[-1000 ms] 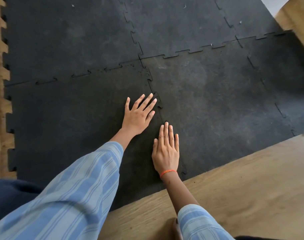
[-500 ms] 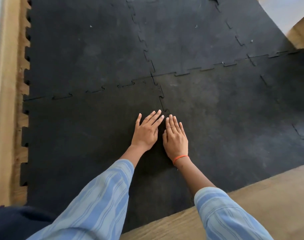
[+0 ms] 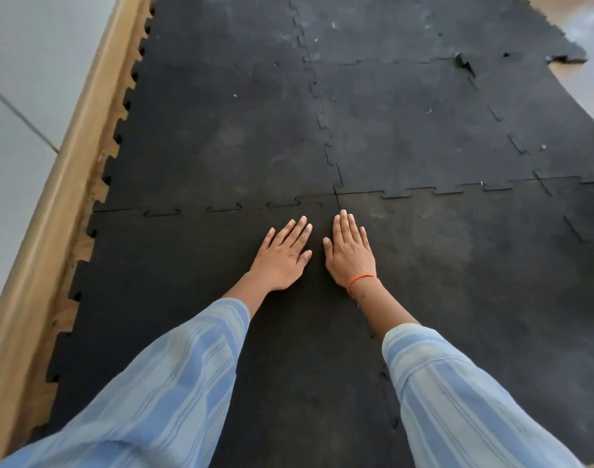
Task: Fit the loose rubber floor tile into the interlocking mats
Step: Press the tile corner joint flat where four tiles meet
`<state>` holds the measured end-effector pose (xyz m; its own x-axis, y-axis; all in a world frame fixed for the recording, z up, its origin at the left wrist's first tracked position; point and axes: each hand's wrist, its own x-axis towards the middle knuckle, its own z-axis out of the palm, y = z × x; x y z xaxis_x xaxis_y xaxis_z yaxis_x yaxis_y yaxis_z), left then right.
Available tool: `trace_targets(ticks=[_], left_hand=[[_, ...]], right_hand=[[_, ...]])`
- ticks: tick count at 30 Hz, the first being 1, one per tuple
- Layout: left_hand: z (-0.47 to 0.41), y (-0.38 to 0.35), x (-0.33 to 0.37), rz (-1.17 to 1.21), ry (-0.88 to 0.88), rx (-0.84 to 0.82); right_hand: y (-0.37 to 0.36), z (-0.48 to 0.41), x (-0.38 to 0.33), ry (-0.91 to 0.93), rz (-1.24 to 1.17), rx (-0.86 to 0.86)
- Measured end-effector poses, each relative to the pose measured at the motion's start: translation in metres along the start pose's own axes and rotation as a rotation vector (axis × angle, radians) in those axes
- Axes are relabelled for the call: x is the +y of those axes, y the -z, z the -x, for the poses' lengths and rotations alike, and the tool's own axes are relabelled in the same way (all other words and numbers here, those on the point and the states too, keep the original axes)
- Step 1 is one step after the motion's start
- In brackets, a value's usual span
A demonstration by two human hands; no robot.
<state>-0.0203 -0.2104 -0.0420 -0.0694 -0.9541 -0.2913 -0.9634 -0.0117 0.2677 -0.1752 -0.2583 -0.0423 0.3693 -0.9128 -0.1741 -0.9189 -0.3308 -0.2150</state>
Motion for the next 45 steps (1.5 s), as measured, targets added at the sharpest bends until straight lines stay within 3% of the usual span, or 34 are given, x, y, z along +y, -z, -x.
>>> trace_targets(ticks=[3, 8, 12, 17, 22, 26, 32, 39, 45], left_hand=[[0.003, 0.011, -0.003, 0.044, -0.023, -0.012], [0.016, 0.028, -0.067, 0.007, 0.197, -0.015], [0.017, 0.026, -0.082, -0.028, 0.181, -0.06], [0.02, 0.038, -0.083, -0.011, 0.188, -0.07], [0.06, 0.031, -0.144, 0.109, 0.583, 0.06], [0.068, 0.025, -0.164, 0.106, 0.584, 0.038], [0.085, 0.055, -0.145, 0.199, 0.601, -0.121], [0.181, 0.008, -0.044, 0.357, 0.752, -0.34], [0.205, 0.002, -0.018, 0.451, 0.744, -0.355]], right_hand=[[0.008, -0.004, -0.004, -0.017, 0.024, -0.058], [0.012, -0.035, -0.026, 0.156, 0.063, -0.131], [0.003, -0.048, -0.033, 0.125, 0.094, -0.101], [0.023, -0.057, -0.055, 0.07, 0.131, -0.234], [0.001, -0.048, -0.112, 0.358, 0.074, -0.237], [-0.019, -0.045, -0.118, 0.29, 0.082, -0.174], [0.018, -0.033, -0.131, 0.225, 0.066, -0.377], [0.017, 0.112, -0.108, 0.074, 0.048, -0.571], [0.021, 0.141, -0.112, -0.04, 0.013, -0.678]])
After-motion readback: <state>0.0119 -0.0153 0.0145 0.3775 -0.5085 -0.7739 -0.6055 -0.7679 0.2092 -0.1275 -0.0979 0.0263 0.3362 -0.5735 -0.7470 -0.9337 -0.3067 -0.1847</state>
